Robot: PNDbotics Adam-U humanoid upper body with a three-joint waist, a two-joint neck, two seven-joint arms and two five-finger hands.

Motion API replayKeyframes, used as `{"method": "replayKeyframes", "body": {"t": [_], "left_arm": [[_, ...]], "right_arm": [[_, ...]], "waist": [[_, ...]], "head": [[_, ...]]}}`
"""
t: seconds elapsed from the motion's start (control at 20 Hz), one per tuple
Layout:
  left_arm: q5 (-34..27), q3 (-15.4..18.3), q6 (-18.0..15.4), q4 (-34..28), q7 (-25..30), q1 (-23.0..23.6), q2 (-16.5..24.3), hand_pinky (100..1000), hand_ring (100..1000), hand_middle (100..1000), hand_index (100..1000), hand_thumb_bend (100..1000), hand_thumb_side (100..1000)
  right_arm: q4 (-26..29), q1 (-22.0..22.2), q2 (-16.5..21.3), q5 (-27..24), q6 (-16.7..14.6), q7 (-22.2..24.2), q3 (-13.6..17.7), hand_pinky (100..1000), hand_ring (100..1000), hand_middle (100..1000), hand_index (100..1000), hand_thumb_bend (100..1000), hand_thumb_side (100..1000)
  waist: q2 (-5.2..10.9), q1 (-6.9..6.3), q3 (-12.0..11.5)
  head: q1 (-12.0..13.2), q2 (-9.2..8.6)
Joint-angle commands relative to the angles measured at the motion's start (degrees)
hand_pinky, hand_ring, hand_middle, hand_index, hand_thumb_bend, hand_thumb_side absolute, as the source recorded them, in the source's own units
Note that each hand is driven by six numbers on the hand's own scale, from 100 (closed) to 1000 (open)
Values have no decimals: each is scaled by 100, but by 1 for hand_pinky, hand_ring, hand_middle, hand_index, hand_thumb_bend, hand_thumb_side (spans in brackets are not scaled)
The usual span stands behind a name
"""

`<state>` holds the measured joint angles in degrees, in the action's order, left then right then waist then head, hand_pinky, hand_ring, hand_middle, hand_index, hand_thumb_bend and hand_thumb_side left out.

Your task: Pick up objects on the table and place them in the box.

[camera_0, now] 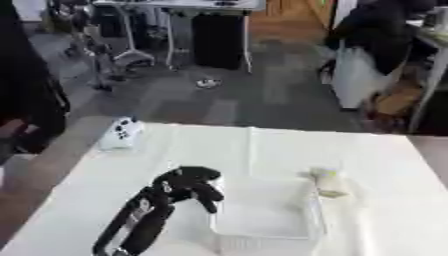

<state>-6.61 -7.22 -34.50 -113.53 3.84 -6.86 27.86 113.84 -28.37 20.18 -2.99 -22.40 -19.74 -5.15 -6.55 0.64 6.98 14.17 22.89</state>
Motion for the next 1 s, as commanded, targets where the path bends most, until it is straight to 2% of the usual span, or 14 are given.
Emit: {"method": "replayKeyframes", "body": {"t": [0.05, 0.75, 1.0], "left_arm": [[9, -4, -9, -106, 13, -32, 82, 525, 693, 798, 876, 618, 729], [28, 8, -4, -106, -4, -26, 96, 526, 695, 799, 876, 619, 731], [57, 61, 29, -106, -49, -77, 127, 531, 700, 803, 876, 627, 728]], "right_arm": [[75, -100, 91, 10, -3, 17, 31, 100, 298, 347, 661, 167, 1000], [75, -109, 76, 11, -9, 0, 45, 100, 298, 347, 663, 166, 1000], [75, -81, 64, 9, 23, -45, 77, 100, 297, 347, 668, 164, 1000]], "waist": [[67, -11, 9], [66, -13, 28], [49, -1, 30]], "head": [[16, -5], [-35, 71], [-188, 195]]}}
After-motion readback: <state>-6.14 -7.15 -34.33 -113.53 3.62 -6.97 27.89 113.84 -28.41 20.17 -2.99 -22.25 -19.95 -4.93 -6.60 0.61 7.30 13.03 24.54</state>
